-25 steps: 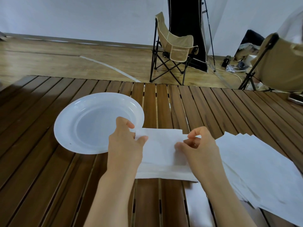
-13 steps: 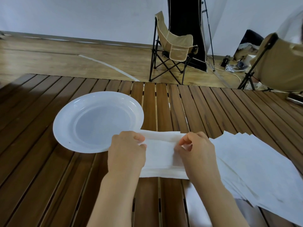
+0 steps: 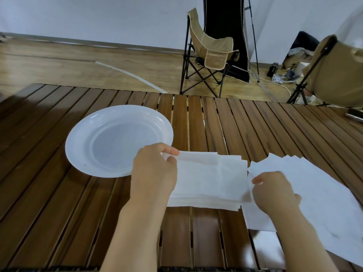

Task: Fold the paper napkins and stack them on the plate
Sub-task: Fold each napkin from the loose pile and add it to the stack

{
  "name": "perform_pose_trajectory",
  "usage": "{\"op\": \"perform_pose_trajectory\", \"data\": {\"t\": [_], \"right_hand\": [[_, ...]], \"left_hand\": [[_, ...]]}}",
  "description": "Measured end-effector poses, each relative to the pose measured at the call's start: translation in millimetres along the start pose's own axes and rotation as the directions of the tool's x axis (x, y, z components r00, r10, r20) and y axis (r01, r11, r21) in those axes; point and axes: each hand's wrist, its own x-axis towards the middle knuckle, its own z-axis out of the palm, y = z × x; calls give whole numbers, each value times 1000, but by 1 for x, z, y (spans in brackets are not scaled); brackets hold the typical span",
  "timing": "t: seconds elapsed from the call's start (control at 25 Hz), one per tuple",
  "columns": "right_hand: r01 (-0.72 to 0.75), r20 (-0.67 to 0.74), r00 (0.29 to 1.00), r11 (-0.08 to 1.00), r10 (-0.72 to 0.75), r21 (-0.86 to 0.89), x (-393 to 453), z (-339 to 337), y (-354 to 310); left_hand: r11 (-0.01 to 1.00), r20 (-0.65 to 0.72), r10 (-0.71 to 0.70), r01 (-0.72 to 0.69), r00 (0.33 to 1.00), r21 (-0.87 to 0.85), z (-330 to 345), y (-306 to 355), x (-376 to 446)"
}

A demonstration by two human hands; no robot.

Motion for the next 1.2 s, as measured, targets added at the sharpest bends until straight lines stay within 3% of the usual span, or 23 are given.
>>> {"op": "perform_pose_trajectory", "data": {"t": [0.08, 0.32, 0.96, 1.2], "right_hand": [[-51, 104, 993, 996, 59, -71, -1, 6, -2], [-65, 158, 985, 995, 75, -69, 2, 12, -4], [-75, 101, 991, 988, 90, -138, -1, 10, -3], [-94, -24, 995, 994, 96, 55, 1, 5, -4]], "left_hand": [[1000, 1, -6, 6, 1000, -23, 1, 4, -1], [1000, 35, -5, 4, 999, 2, 2, -1, 1], [1000, 28, -16, 16, 999, 17, 2, -3, 4], [1000, 32, -20, 20, 999, 13, 2, -3, 4]]}}
